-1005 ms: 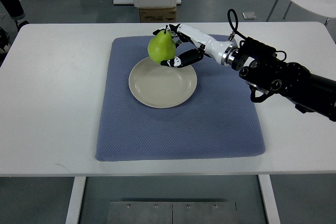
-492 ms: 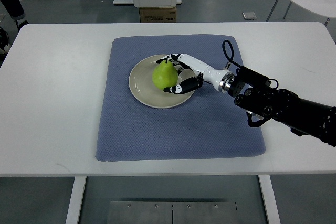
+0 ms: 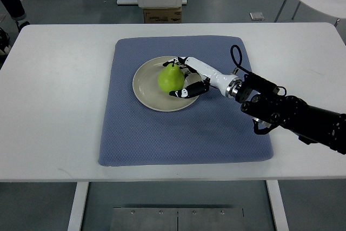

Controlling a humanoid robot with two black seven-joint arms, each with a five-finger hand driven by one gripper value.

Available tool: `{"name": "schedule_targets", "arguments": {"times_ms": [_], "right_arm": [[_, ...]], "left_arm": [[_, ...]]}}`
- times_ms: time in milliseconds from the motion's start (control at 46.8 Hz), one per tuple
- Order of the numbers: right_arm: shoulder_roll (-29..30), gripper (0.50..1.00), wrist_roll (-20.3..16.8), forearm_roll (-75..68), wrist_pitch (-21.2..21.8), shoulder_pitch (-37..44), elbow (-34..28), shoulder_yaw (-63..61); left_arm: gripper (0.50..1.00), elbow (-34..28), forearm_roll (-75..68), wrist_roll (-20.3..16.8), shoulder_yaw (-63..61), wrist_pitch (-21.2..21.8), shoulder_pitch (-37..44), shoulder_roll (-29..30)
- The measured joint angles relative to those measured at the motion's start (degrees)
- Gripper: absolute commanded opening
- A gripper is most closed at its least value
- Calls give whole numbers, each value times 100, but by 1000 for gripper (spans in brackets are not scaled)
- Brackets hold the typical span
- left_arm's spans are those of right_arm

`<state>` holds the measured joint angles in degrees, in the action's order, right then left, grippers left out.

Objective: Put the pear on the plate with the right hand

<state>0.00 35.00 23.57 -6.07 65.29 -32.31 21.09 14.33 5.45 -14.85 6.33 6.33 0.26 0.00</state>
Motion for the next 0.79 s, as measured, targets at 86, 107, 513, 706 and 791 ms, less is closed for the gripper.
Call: {"name": "schedule_targets", "arguments": {"times_ms": [86,107,513,706,791], "right_arm": [[0,991,0,-1,2,11,-12,-1],[0,993,0,-1,4,13,-13,-4],[0,1000,0,-9,11,184,2,-161],[-308,1000,-18,-17,72,282,-3,-672],[-568,1000,-131,-19,78,255,-4,-1016]], "left_arm": [[1000,0,0,0,0,0,0,0],[1000,0,0,0,0,0,0,0],[1000,0,0,0,0,0,0,0],[1000,0,-1,-2,0,0,-2,0],[1000,-1,-1,-1,0,0,-1,0]]}}
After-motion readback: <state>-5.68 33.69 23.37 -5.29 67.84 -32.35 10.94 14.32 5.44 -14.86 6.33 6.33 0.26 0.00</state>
